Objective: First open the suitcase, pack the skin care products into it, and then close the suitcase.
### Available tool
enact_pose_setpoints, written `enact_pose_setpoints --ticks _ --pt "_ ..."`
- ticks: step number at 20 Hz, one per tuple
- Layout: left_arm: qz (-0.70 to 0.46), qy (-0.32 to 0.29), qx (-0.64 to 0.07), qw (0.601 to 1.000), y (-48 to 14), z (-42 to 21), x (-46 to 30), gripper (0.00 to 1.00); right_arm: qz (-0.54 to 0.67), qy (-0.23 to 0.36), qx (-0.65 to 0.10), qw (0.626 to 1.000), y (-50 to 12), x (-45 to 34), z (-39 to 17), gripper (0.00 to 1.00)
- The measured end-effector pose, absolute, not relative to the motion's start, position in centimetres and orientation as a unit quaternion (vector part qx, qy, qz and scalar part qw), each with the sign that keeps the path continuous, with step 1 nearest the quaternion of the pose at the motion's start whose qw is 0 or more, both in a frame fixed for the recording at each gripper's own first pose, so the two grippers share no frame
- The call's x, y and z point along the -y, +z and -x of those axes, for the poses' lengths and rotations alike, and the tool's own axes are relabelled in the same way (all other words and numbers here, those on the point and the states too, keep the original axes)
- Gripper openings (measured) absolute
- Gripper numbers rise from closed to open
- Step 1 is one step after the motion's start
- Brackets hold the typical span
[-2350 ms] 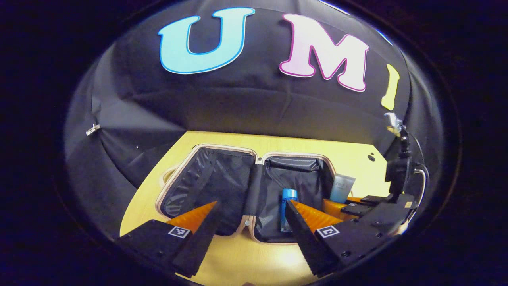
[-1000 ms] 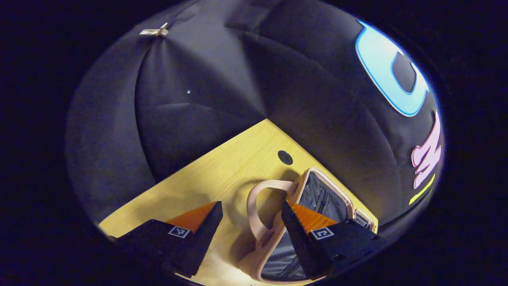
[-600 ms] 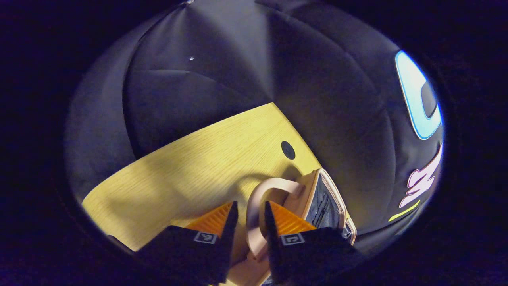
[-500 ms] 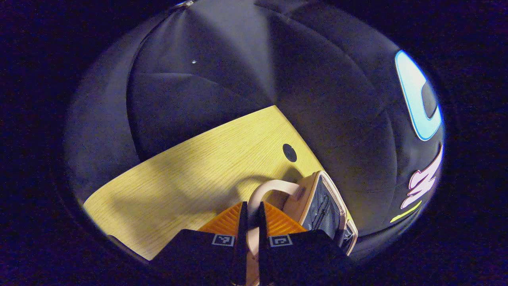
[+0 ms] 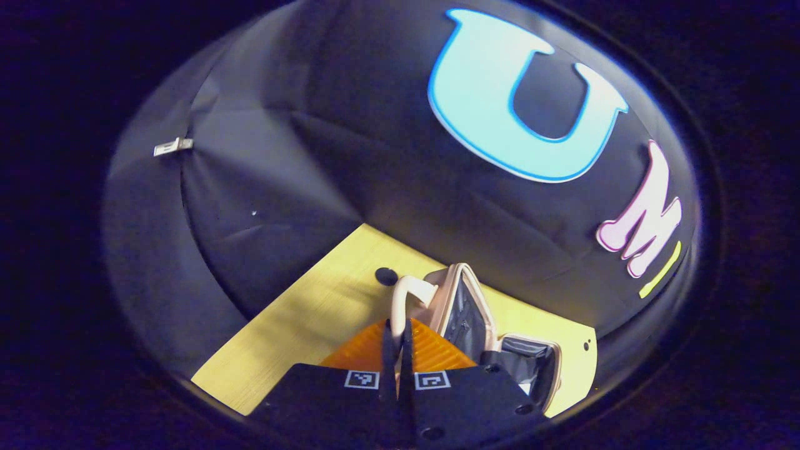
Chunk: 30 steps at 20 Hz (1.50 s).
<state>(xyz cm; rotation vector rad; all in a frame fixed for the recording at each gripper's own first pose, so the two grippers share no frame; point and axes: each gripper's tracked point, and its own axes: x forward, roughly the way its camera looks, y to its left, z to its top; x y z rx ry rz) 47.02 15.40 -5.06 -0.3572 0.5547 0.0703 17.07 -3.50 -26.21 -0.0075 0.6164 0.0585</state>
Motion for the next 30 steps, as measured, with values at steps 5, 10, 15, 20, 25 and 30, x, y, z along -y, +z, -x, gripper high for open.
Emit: enact_pose_setpoints --ticks 5,10,15,20,25,30 --pt "0.158 -0.023 -0.234 0.959 1.0 -43.8 -2.1 0.06 -0.01 0.047 -0.271 0.961 -23.6 7.2 -17.8 0.98" --pt "0.172 -0.087 -0.23 0.954 -0.3 -41.1 13.6 0.06 -0.025 0.023 -0.27 0.962 -23.5 12.0 -16.7 0.98" --pt "0.127 -0.162 -0.284 0.937 -9.1 -39.7 25.4 0.06 -0.001 -0.014 -0.25 0.968 -21.5 15.8 -14.6 0.97" --pt "0.094 -0.158 -0.332 0.925 -17.2 -39.3 29.7 0.06 -0.018 -0.049 -0.242 0.969 -19.5 17.0 -12.2 0.98" --pt "0.081 -0.152 -0.326 0.93 -19.0 -39.1 30.6 0.18 -0.019 -0.06 -0.215 0.975 -17.1 15.6 -11.1 0.98" --pt "0.148 -0.178 -0.288 0.929 -12.1 -36.7 30.0 0.54 -0.03 -0.054 -0.19 0.98 -14.0 12.5 -10.8 0.98"
